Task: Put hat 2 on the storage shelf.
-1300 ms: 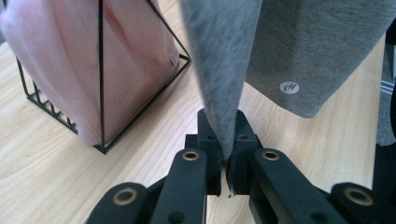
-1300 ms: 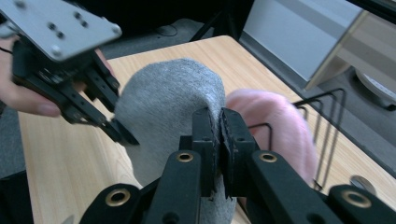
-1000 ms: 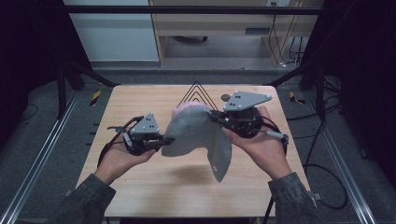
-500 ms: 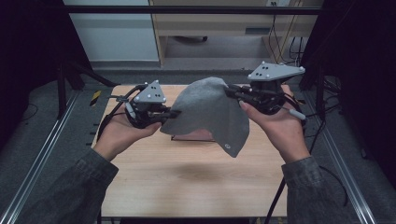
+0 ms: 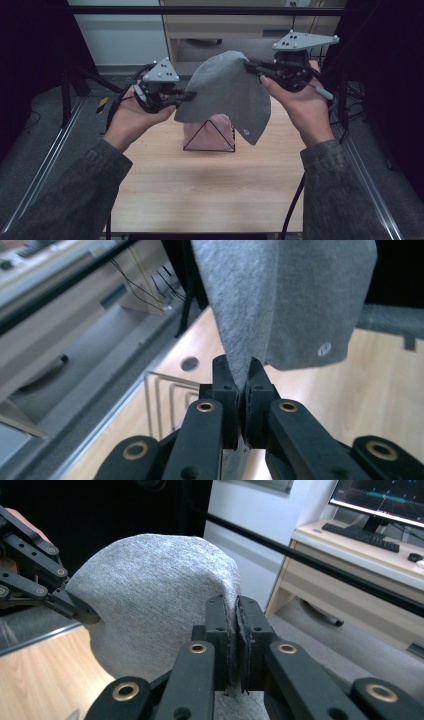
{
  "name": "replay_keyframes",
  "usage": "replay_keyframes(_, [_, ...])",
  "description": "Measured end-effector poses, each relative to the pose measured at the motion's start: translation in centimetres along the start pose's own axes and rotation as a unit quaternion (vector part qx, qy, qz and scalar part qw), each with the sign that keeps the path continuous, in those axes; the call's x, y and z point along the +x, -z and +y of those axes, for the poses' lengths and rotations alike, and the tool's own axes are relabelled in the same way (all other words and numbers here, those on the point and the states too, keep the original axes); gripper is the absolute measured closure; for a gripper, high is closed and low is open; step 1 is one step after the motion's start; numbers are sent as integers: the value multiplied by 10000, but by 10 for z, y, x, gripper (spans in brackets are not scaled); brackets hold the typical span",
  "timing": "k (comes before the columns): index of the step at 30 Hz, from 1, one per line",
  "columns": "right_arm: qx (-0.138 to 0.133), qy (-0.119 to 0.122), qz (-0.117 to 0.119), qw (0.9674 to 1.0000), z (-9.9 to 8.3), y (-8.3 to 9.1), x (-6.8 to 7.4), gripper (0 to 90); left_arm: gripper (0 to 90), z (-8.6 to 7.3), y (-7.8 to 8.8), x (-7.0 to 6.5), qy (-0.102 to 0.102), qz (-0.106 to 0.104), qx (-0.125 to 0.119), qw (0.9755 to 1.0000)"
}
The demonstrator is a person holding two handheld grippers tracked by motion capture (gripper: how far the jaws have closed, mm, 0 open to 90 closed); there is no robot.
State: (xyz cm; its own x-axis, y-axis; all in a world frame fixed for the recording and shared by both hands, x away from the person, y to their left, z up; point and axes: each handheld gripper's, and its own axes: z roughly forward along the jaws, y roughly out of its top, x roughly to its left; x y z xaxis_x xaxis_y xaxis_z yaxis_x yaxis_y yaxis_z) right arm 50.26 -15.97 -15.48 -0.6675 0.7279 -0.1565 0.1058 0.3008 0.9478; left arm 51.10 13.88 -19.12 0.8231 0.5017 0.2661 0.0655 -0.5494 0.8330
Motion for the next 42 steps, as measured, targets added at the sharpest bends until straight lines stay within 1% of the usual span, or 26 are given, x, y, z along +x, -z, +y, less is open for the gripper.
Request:
replay_keyframes(1, [-58,8,-17,10000,5,-4,-5,854,868,3,0,4,9,57,-29,10000])
replay_keyframes(3, [-75,18,-33,10000,6,-6,-8,854,868,9,-1,12,-10,185,-102,9998])
replay_keyframes(4, [-86,9,-52,9999,8,-12,-14,854,868,10,-2,15,7,211,-128,9997])
replay_keyframes(6, [-79,7,-66,9999,8,-15,-16,854,868,11,-7,22,27,239,-126,9996])
replay_keyframes(7, [-20,26,-94,10000,6,-25,-22,854,868,9,-15,29,10,317,-49,9995])
replay_keyframes(8, [-20,26,-94,10000,6,-25,-22,854,868,9,-15,29,10,317,-49,9995])
replay_keyframes(9, [7,16,-108,9999,4,-30,-25,854,868,6,-19,32,8,354,2,9994])
replay_keyframes(10, [31,18,-101,9999,2,-35,-28,853,868,4,-23,35,2,398,40,9992])
replay_keyframes(11, [66,16,-110,9999,-2,-47,-33,853,868,2,-27,38,16,424,55,9991])
replay_keyframes(12, [66,16,-110,9999,-2,-47,-33,853,868,-1,-30,41,61,431,64,9990])
replay_keyframes(17, [210,56,-182,9996,-8,-72,-43,852,869,-11,-46,52,148,462,138,9987])
replay_keyframes(18, [240,33,-195,9995,-9,-80,-46,852,869,-14,-50,54,132,475,163,9986])
replay_keyframes(19, [240,33,-195,9995,-9,-80,-46,852,869,-14,-50,54,132,475,163,9986])
replay_keyframes(20, [289,43,-205,9994,-11,-87,-48,852,869,-16,-52,56,135,486,184,9986])
replay_keyframes(21, [289,43,-205,9994,-11,-87,-48,852,869,-18,-55,57,171,481,161,9986])
replay_keyframes(22, [331,33,-221,9992,-14,-93,-50,852,869,-21,-59,59,192,476,186,9985])
replay_keyframes(24, [345,22,-222,9992,-15,-95,-51,852,869,-22,-61,61,222,460,201,9985])
replay_keyframes(25, [404,40,-240,9989,-17,-100,-52,851,869,-26,-65,62,263,468,171,9984])
replay_keyframes(26, [404,40,-240,9989,-17,-100,-52,851,869,-26,-65,62,263,468,171,9984])
replay_keyframes(27, [421,49,-241,9988,-18,-102,-53,851,869,-29,-68,63,322,451,141,9984])
replay_keyframes(29, [468,22,-220,9987,-20,-107,-54,851,869,-33,-71,64,298,469,202,9982])
replay_keyframes(31, [474,0,-195,9987,-23,-113,-56,851,869,-39,-75,66,373,458,191,9981])
replay_keyframes(36, [522,-5,-136,9985,-28,-119,-55,850,869,-47,-78,69,423,449,255,9978])
replay_keyframes(37, [539,-36,-120,9985,-29,-120,-54,850,869,-49,-78,70,468,458,216,9976])
replay_keyframes(39, [531,-42,-81,9985,-31,-123,-54,850,869,-51,-78,71,438,479,270,9975])
replay_keyframes(42, [604,-43,-22,9982,-33,-130,-52,850,870,-58,-80,74,506,508,324,9969])
